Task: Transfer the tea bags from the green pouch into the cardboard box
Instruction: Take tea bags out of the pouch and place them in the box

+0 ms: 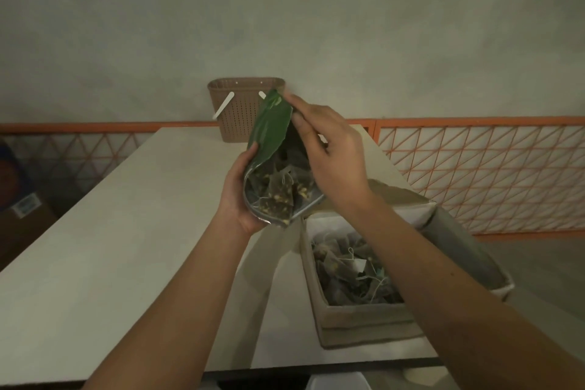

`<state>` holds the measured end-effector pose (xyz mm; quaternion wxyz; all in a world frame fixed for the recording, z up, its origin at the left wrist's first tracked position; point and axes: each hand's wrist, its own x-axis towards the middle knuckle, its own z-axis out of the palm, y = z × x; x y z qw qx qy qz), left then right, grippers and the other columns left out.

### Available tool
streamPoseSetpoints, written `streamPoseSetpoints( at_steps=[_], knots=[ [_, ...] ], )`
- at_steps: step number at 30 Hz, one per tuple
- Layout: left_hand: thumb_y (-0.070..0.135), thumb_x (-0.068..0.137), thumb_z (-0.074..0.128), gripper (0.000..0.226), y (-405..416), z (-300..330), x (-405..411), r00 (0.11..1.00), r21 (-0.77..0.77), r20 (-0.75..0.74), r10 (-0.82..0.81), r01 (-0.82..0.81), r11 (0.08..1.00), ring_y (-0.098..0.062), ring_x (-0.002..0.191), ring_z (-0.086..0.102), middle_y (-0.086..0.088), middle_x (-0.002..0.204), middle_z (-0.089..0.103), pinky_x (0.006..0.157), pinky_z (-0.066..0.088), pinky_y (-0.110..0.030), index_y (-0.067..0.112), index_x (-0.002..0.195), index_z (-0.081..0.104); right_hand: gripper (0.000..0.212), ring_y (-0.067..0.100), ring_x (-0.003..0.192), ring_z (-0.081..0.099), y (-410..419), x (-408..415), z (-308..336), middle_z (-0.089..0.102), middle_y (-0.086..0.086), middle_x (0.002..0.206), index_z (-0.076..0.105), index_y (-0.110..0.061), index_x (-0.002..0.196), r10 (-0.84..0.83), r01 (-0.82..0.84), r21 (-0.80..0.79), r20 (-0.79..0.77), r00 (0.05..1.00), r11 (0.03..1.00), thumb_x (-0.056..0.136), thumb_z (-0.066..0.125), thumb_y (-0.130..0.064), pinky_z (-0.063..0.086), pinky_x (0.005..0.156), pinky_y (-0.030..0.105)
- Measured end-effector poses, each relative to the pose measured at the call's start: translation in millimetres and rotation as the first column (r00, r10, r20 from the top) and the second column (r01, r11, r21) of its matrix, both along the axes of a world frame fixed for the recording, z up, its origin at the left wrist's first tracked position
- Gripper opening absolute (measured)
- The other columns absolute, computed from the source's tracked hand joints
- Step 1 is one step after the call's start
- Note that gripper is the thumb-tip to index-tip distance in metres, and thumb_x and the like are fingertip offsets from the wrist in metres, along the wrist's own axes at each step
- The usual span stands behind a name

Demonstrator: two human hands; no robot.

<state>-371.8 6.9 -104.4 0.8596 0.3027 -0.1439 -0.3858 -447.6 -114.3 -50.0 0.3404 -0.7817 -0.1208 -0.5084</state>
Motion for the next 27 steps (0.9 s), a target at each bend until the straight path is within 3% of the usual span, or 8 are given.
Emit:
streamPoseSetpoints(
  at_steps=[4, 8, 11, 13, 16, 19, 23, 27],
  knots=[
    [0.048, 0.102, 0.046, 0.058, -0.1, -4.3, 0.1, 1.0, -0.029, -0.02, 0.001, -0.001, 1.0, -0.034, 0.127, 0.055, -0.015, 0.148, 0.052, 0.114, 0.039, -0.049, 0.017, 0.15, 0.048, 0.037, 0.007, 0.1, 0.059, -1.2, -5.1, 1.7, 0.062, 0.003, 0.109, 0.055, -0.017, 0.136, 0.018, -0.019, -0.003, -0.089, 0.996, 1.0, 0.099, 0.051, -0.017, 0.049, 0.087, 0.017],
    [0.049, 0.1, 0.049, 0.054, -1.2, -2.3, -2.8, 0.998, -0.033, -0.057, 0.018, -0.02, 0.999, -0.033, 0.113, 0.064, -0.016, 0.131, 0.063, 0.101, 0.052, -0.045, 0.014, 0.141, 0.059, 0.027, 0.011, 0.117, 0.056, 3.6, -20.1, -5.6, 0.051, 0.0, 0.131, 0.05, -0.017, 0.118, 0.183, -0.16, 0.126, -0.193, 0.964, 0.979, 0.093, 0.059, -0.016, 0.056, 0.088, 0.039],
    [0.049, 0.1, 0.049, 0.054, -1.1, 2.9, -6.5, 0.996, -0.058, -0.08, 0.042, -0.047, 0.997, -0.034, 0.106, 0.069, -0.018, 0.125, 0.066, 0.087, 0.06, -0.044, 0.01, 0.134, 0.063, 0.024, 0.013, 0.125, 0.048, 6.9, -31.2, -19.8, 0.041, 0.001, 0.141, 0.064, -0.02, 0.098, -0.071, 0.052, -0.093, -0.214, 0.974, 0.994, 0.082, 0.07, -0.037, 0.053, 0.092, 0.039],
    [0.05, 0.099, 0.049, 0.061, -2.0, 6.1, -8.0, 0.995, -0.065, -0.082, 0.058, -0.063, 0.996, -0.034, 0.111, 0.066, -0.018, 0.134, 0.061, 0.091, 0.059, -0.046, 0.01, 0.144, 0.054, 0.035, 0.019, 0.127, 0.043, 11.1, -35.4, -28.8, 0.039, 0.003, 0.143, 0.068, -0.027, 0.1, -0.261, 0.2, -0.237, -0.263, 0.929, 0.951, 0.075, 0.071, -0.051, 0.048, 0.097, 0.043],
    [0.05, 0.099, 0.047, 0.065, -3.0, 8.1, -10.4, 0.996, -0.045, -0.072, 0.061, -0.064, 0.997, -0.034, 0.121, 0.057, -0.017, 0.144, 0.05, 0.104, 0.049, -0.048, 0.012, 0.152, 0.044, 0.03, 0.024, 0.126, 0.041, 16.1, -37.8, -36.1, 0.041, 0.005, 0.141, 0.07, -0.031, 0.1, -0.379, 0.296, -0.286, -0.304, 0.874, 0.911, 0.074, 0.075, -0.045, 0.048, 0.097, 0.048],
    [0.052, 0.098, 0.048, 0.066, -2.3, 9.2, -11.5, 0.995, -0.026, -0.087, 0.055, -0.057, 0.998, -0.032, 0.116, 0.059, -0.016, 0.141, 0.053, 0.102, 0.048, -0.046, 0.014, 0.152, 0.044, 0.014, 0.023, 0.124, 0.042, 10.3, -37.9, -34.8, 0.045, 0.004, 0.137, 0.072, -0.03, 0.091, -0.296, 0.264, -0.144, -0.295, 0.909, 0.954, 0.078, 0.075, -0.034, 0.049, 0.096, 0.041],
    [0.053, 0.098, 0.05, 0.062, -3.8, 7.7, -13.8, 0.992, -0.037, -0.11, 0.059, -0.064, 0.997, -0.035, 0.105, 0.068, -0.016, 0.131, 0.063, 0.092, 0.058, -0.047, 0.016, 0.147, 0.053, 0.01, 0.005, 0.124, 0.042, -0.8, -49.6, -18.8, 0.049, -0.002, 0.129, 0.072, -0.026, 0.093, -0.122, 0.181, 0.183, -0.292, 0.949, 0.966, 0.084, 0.073, -0.029, 0.033, 0.096, 0.005],
    [0.05, 0.097, 0.053, 0.061, -6.6, 8.4, -13.0, 0.992, -0.055, -0.107, 0.073, -0.08, 0.995, -0.036, 0.116, 0.063, -0.013, 0.146, 0.056, 0.095, 0.056, -0.048, 0.017, 0.147, 0.053, 0.003, 0.01, 0.103, 0.06, -9.0, -72.2, -9.1, 0.063, -0.007, 0.104, 0.066, -0.026, 0.091, -0.011, 0.095, 0.407, -0.205, 0.979, 0.909, 0.088, 0.068, -0.027, 0.051, 0.093, 0.036]
  ],
)
